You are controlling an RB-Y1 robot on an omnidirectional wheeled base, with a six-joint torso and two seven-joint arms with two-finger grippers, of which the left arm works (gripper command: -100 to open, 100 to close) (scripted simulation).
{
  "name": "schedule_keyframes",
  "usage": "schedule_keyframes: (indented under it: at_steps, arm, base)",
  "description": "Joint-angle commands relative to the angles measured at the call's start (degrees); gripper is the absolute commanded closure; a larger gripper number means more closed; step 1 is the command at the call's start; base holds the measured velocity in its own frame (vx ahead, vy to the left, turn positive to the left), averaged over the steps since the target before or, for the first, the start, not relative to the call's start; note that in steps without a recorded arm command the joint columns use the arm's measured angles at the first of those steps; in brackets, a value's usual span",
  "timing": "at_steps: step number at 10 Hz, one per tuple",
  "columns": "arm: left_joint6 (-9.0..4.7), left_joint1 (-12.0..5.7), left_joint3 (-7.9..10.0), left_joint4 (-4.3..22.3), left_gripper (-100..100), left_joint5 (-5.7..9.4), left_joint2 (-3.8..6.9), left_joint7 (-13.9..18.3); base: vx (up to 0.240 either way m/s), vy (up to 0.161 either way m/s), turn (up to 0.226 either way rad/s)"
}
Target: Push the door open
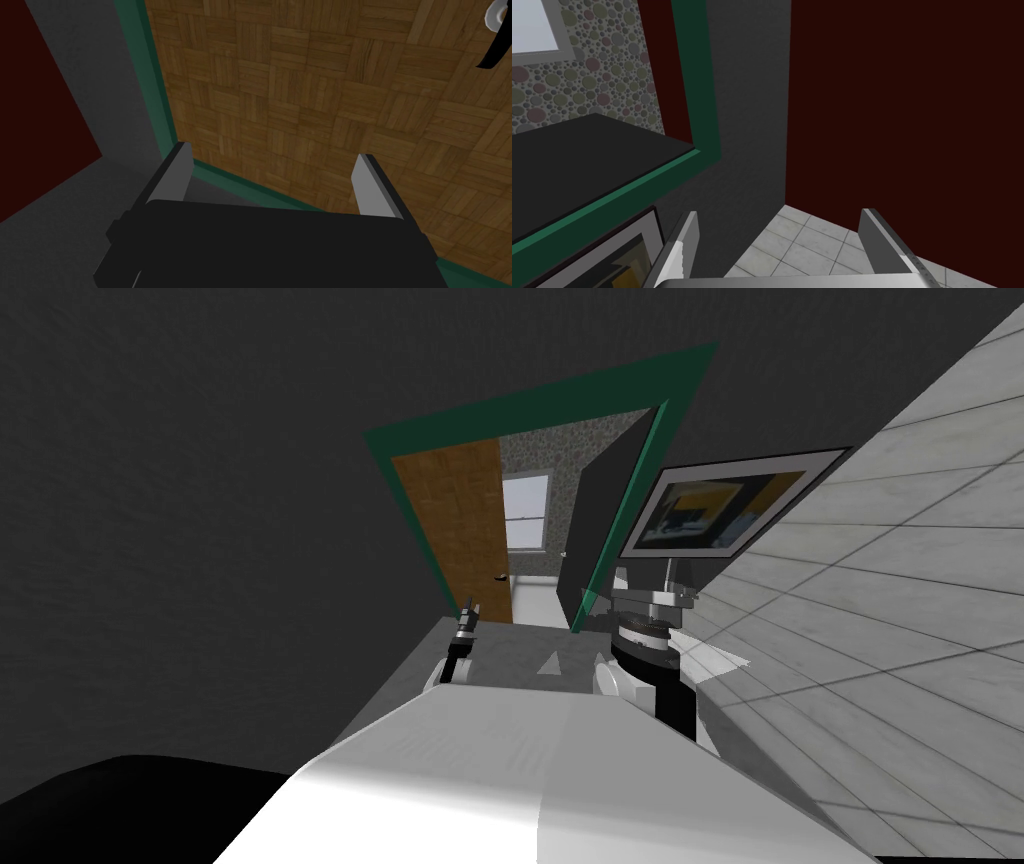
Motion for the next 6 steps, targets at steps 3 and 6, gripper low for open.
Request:
schedule_keyframes:
  at_steps: [3,6]
  arm:
    - [-1.04,-2.05,-0.25,5.4,-100,0.29,0.54,-0.1]
    - [-2.04,-3.83,-0.48,10.0,-100,0.5,0.85,-0.3]
  base:
    - [0.095,-0.002,0.009]
    - [0.107,0.013,0.009]
